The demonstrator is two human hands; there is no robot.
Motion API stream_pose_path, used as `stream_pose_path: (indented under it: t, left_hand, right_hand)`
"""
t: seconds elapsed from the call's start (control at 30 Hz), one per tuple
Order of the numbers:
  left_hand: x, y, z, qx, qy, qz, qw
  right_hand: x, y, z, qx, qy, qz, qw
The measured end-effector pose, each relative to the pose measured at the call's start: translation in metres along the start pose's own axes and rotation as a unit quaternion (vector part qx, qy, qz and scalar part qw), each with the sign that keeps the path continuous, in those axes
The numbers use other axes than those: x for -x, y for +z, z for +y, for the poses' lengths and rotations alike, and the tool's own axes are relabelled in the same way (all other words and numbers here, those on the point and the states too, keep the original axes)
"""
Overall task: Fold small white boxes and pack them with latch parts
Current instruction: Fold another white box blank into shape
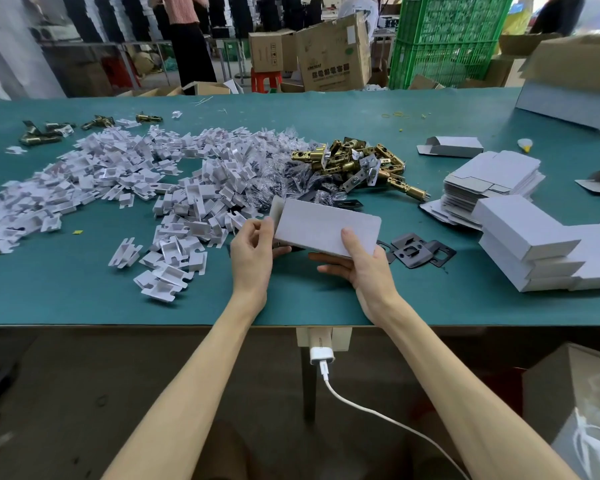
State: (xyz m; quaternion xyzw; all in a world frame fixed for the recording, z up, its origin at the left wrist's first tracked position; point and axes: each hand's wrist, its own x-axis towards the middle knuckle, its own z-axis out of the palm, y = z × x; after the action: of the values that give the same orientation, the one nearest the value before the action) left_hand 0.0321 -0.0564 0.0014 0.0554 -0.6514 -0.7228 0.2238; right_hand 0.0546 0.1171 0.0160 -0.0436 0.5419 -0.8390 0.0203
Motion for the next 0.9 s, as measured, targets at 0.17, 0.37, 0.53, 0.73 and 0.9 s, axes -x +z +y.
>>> stream_pose_path:
  t: [0.17, 0.37, 0.53, 0.73, 0.9]
  left_hand:
    - [0.002, 0.0007, 0.0021, 0.0, -0.009, -0.017, 1.0]
    - [0.0024, -0.0023, 0.0011, 0.026, -0.025, -0.063, 0.997]
    - [0.0014, -0.0023, -0.0005, 0.04, -0.02, -0.104, 0.994]
    - [0.0012, -0.0018, 0.0003, 0.049, -0.03, -0.088, 0.994]
    - [0.0011, -0.0022, 0.0001, 0.051, -0.038, -0.079, 0.995]
  right_hand:
    - [-0.0009, -0.0026, -0.0011, -0.004, -0.004, 0.006, 1.0]
    - [-0.0029, -0.0037, -0.001, -0.03, -0.009, 0.06, 0.998]
    - [-0.0029, -0.0044, -0.0012, -0.035, -0.018, 0.09, 0.995]
    - [-0.0029, -0.0038, -0.002, -0.028, -0.013, 0.086, 0.996]
    - [-0.0033, -0.0043, -0.0009, -0.025, -0.011, 0.077, 0.997]
